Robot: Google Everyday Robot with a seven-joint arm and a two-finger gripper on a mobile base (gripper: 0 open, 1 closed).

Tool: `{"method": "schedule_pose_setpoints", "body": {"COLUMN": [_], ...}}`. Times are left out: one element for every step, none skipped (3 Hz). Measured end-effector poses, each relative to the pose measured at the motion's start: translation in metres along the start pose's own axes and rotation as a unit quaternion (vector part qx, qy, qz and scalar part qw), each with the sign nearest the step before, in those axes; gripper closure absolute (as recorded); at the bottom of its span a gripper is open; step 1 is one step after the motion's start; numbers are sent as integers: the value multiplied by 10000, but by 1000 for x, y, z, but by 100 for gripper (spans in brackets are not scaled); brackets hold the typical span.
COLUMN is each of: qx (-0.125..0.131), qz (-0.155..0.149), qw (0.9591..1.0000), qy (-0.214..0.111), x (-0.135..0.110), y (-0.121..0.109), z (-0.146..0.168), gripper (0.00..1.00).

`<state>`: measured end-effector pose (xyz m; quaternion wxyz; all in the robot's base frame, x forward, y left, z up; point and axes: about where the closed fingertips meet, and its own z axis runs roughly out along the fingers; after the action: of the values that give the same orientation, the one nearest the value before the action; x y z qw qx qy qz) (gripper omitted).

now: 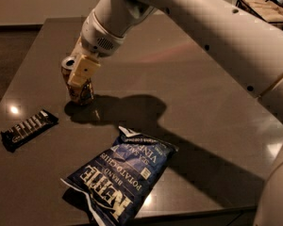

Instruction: Move orange can near rxbar chocolate

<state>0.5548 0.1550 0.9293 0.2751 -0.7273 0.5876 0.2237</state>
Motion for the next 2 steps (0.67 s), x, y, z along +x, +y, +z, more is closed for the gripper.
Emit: {"method": "schedule_pose_setpoints", "body": {"qx": [-130,-239], "qz": [-78,-150], "qw": [9999,9996], "qy": [-63,-99], "x": [-1,-2], "y": [6,11], "z": [8,13], "gripper": [59,36]}}
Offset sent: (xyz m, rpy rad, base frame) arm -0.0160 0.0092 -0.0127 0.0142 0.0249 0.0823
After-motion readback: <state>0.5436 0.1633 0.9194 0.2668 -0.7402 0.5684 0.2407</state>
